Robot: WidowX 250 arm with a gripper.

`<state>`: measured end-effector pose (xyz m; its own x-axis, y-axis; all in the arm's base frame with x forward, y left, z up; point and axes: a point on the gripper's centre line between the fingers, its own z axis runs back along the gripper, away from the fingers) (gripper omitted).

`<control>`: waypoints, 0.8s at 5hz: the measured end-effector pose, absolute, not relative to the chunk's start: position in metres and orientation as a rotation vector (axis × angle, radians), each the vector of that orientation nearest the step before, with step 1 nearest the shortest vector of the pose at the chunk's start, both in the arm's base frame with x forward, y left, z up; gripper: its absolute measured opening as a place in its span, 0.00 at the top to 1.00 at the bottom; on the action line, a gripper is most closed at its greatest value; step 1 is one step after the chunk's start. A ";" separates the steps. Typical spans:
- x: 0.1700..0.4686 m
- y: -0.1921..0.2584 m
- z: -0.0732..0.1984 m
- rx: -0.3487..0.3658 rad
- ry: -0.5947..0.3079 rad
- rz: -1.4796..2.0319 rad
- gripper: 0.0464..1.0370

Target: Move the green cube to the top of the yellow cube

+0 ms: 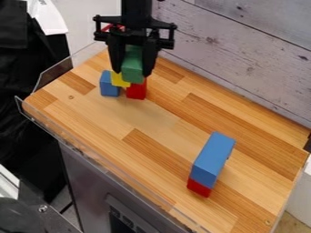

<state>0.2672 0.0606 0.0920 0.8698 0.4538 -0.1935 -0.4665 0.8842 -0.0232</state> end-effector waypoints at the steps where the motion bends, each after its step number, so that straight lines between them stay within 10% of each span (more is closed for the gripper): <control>1: 0.277 0.076 0.092 -0.059 0.206 0.521 0.48; 4: 0.280 0.088 0.091 -0.038 0.269 0.561 0.48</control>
<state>0.2797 0.0883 0.0910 0.8127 0.5203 -0.2624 -0.5303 0.8470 0.0371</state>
